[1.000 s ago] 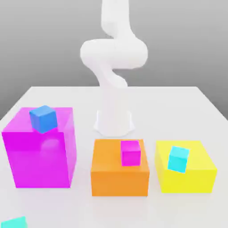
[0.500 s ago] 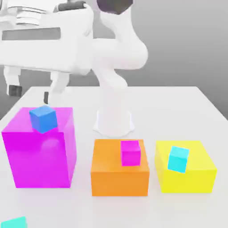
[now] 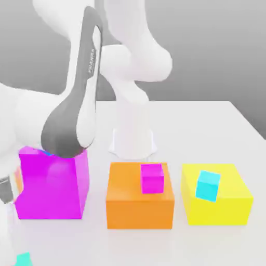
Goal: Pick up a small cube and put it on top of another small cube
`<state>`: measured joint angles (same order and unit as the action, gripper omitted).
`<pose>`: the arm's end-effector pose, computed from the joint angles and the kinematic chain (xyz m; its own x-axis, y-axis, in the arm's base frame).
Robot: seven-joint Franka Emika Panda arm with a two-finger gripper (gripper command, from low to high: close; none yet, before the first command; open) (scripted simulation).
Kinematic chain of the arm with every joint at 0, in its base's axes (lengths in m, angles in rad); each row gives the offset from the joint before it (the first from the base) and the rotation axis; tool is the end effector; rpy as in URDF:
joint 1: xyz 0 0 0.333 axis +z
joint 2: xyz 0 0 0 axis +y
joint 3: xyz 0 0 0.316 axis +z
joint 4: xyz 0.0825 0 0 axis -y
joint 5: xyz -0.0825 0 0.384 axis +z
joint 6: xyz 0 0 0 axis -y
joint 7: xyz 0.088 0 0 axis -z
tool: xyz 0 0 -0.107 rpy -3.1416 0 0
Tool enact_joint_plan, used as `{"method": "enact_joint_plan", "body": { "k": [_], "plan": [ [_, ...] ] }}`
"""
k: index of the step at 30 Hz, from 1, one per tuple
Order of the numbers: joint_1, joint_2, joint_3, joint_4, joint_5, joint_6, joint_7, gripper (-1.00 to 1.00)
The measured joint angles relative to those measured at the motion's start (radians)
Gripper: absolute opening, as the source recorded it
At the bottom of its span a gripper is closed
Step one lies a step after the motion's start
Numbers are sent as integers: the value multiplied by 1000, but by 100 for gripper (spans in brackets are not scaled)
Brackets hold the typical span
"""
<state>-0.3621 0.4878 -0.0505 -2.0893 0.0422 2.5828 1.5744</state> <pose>0.5354 -0.2352 0.1870 -0.4313 -0.9022 0.0010 -0.9022 0.4313 -0.0067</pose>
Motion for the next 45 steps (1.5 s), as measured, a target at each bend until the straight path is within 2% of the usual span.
{"method": "enact_joint_plan", "body": {
  "k": [2,3,9,14,25,41,45],
  "plan": [
    [-5,73,4,15,8,53,-1,0],
    [-7,101,6,21,11,74,-1,-100],
    [-8,114,7,24,13,86,-3,-100],
    [2,-18,-2,-8,2,-16,1,-100],
    [118,-410,104,-281,-83,-139,-195,-100],
    [372,-990,166,-695,33,-299,-661,-100],
    [385,-931,178,-758,44,-177,-690,-100]
  ]
}}
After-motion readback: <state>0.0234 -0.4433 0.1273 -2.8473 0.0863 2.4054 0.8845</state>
